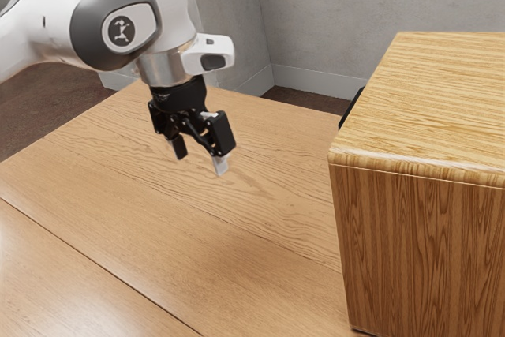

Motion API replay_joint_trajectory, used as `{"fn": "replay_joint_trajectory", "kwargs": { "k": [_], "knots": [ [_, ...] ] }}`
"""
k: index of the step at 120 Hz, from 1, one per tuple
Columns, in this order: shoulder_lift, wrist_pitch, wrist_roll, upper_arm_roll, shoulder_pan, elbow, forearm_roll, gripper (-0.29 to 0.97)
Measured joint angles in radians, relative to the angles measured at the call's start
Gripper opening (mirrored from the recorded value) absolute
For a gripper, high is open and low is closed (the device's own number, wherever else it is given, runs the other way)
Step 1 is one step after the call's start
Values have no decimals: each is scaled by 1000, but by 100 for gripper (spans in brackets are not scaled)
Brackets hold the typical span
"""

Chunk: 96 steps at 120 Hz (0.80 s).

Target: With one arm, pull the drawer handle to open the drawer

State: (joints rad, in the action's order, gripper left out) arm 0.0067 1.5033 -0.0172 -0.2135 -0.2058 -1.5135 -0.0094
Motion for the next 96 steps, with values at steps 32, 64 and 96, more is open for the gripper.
{"fn": "replay_joint_trajectory", "kwargs": {
  "k": [32,64,96],
  "knots": [
    [-56,-24,-12,-6,15,69,-15,68],
    [-32,112,-17,11,181,122,-79,68],
    [46,282,-16,154,155,138,-99,68]
  ]
}}
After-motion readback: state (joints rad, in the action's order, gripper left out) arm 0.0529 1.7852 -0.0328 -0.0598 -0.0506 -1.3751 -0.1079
